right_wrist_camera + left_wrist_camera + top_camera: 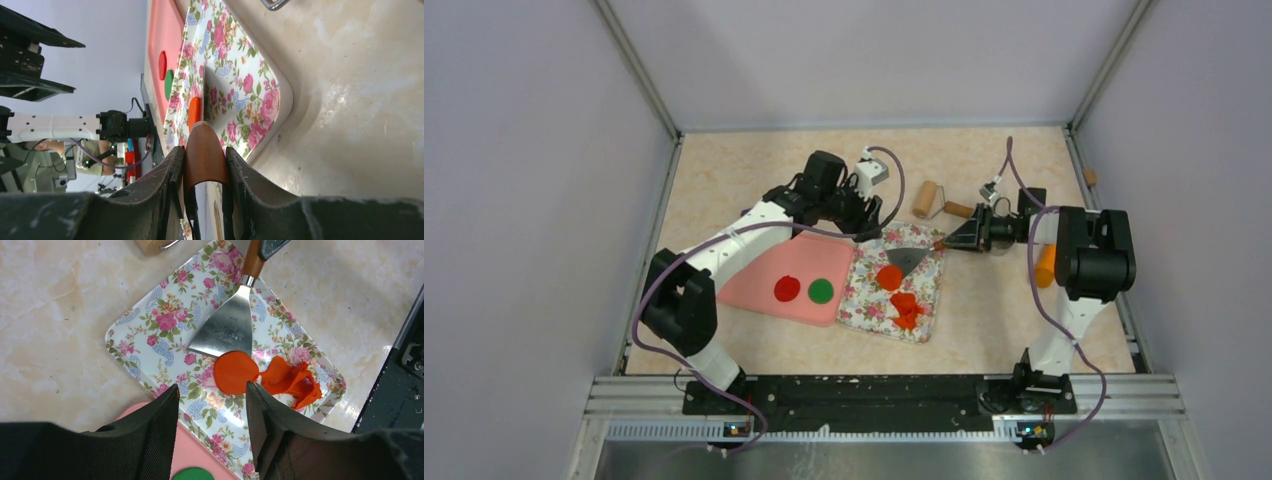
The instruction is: Roll out the dumpling wrappers from the dough
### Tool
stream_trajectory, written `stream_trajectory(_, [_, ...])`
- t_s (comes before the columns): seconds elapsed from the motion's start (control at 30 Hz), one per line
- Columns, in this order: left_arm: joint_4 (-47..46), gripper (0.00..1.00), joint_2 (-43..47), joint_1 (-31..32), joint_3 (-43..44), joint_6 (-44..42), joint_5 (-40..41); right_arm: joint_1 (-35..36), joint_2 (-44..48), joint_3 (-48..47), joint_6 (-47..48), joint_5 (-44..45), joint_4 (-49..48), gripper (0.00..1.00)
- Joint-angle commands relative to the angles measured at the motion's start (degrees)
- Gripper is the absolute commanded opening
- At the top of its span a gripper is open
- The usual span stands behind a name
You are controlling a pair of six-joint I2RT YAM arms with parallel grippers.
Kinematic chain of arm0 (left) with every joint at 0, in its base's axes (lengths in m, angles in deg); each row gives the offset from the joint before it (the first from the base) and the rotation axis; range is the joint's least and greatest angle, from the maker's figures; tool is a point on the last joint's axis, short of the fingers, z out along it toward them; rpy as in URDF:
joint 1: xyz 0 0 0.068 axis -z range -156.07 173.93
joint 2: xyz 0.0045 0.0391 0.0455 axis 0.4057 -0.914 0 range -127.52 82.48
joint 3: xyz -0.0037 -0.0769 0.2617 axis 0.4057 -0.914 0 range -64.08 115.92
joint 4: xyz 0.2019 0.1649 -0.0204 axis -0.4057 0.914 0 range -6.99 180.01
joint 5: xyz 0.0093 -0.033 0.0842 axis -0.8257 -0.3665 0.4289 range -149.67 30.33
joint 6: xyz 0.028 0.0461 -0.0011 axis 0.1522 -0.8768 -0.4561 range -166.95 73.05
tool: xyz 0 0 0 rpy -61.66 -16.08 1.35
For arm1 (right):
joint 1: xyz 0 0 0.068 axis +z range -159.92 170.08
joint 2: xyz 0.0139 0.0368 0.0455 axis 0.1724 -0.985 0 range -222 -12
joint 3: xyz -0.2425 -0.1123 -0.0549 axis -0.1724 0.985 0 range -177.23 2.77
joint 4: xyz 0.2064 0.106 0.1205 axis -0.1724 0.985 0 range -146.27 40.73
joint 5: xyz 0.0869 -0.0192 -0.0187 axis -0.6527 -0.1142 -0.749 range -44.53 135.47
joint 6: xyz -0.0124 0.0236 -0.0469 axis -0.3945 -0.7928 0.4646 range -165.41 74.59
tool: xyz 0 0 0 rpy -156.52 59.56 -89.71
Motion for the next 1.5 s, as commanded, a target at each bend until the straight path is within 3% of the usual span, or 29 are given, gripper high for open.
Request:
stream_trajectory(0.0, [-0.3, 0.54, 2.4, -0.2, -1.2, -0.6, 0.4, 1.2, 1.8, -1.6, -0.4, 0.9, -3.7, 0.0])
stream_trajectory(0.3, [-0.3, 0.54, 2.4, -1.6, -1.4, 0.0, 1.9, 2.9, -0.8, -7.3, 17.6, 2.6, 20.5, 0.0])
stream_trajectory(0.47, [-1.1, 0.55, 2.5, -2.1, -1.8, 0.5, 1.9, 3.0, -2.8, -8.1, 19.0, 2.0, 23.5, 0.0])
stream_trajectory(0.7, [-0.3, 0.54, 3.2, -2.2, -2.7, -0.5, 3.0, 4.1, -4.1, -7.0, 13.6, -0.8, 17.1, 0.0])
stream_trajectory(1.03, [2.4, 0.55, 4.3, -4.0, -3.6, -3.1, 4.5, 4.1, -3.2, -2.9, -10.5, -6.2, -7.3, 0.0])
stream_trajectory(1.47, [3.0, 0.54, 3.2, -9.3, -3.0, -7.3, 6.6, 4.2, -1.1, -1.2, -15.0, -10.6, -10.0, 0.0])
